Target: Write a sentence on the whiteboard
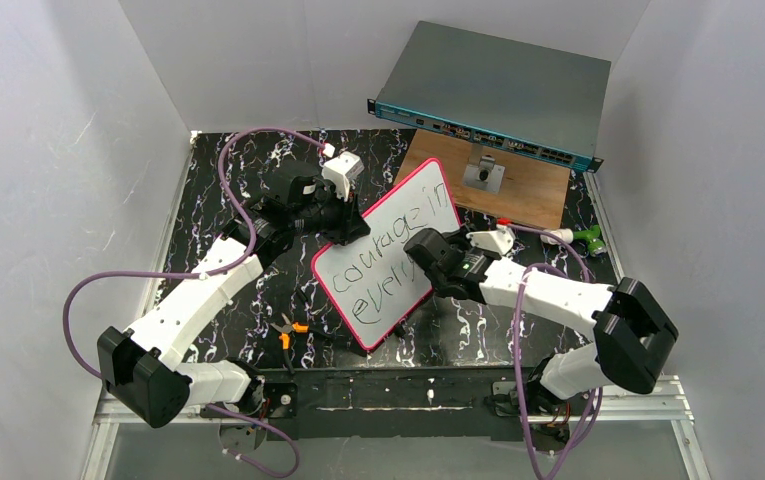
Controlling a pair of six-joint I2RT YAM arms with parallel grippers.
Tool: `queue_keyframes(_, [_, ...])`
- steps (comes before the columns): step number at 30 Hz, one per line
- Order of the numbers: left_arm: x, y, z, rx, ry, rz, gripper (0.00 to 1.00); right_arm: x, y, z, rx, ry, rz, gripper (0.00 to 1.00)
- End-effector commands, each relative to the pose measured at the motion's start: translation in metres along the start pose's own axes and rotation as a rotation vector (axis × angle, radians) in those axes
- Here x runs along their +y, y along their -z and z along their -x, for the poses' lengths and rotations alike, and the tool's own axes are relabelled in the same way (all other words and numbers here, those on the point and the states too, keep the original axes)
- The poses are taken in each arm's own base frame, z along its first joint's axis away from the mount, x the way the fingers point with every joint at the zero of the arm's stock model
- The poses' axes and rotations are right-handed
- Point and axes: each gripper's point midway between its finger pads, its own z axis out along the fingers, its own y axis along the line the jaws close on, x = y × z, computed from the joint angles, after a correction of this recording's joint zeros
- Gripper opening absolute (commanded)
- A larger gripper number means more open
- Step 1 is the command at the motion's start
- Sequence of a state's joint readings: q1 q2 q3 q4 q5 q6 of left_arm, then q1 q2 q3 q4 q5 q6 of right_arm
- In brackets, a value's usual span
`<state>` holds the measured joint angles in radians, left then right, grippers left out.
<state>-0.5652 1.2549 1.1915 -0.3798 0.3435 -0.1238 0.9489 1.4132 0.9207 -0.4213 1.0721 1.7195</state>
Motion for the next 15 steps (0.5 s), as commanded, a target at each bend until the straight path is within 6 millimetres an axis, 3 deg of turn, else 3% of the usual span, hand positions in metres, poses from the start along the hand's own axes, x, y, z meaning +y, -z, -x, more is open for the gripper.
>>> queue_keyframes(1, [0.003,0.012,0.008,-0.027,-0.06,0.028,0.0,0.028,0.01,0.016,-0.015,-0.084,0.075,0.01])
queue_keyframes(8, [0.003,0.011,0.008,-0.03,-0.062,0.027,0.0,0.017,0.026,0.021,0.014,-0.067,0.116,0.01])
queue_keyframes(15, [0.004,0.01,0.007,-0.032,-0.063,0.028,0.0,-0.004,0.03,0.003,0.041,-0.013,0.081,0.01])
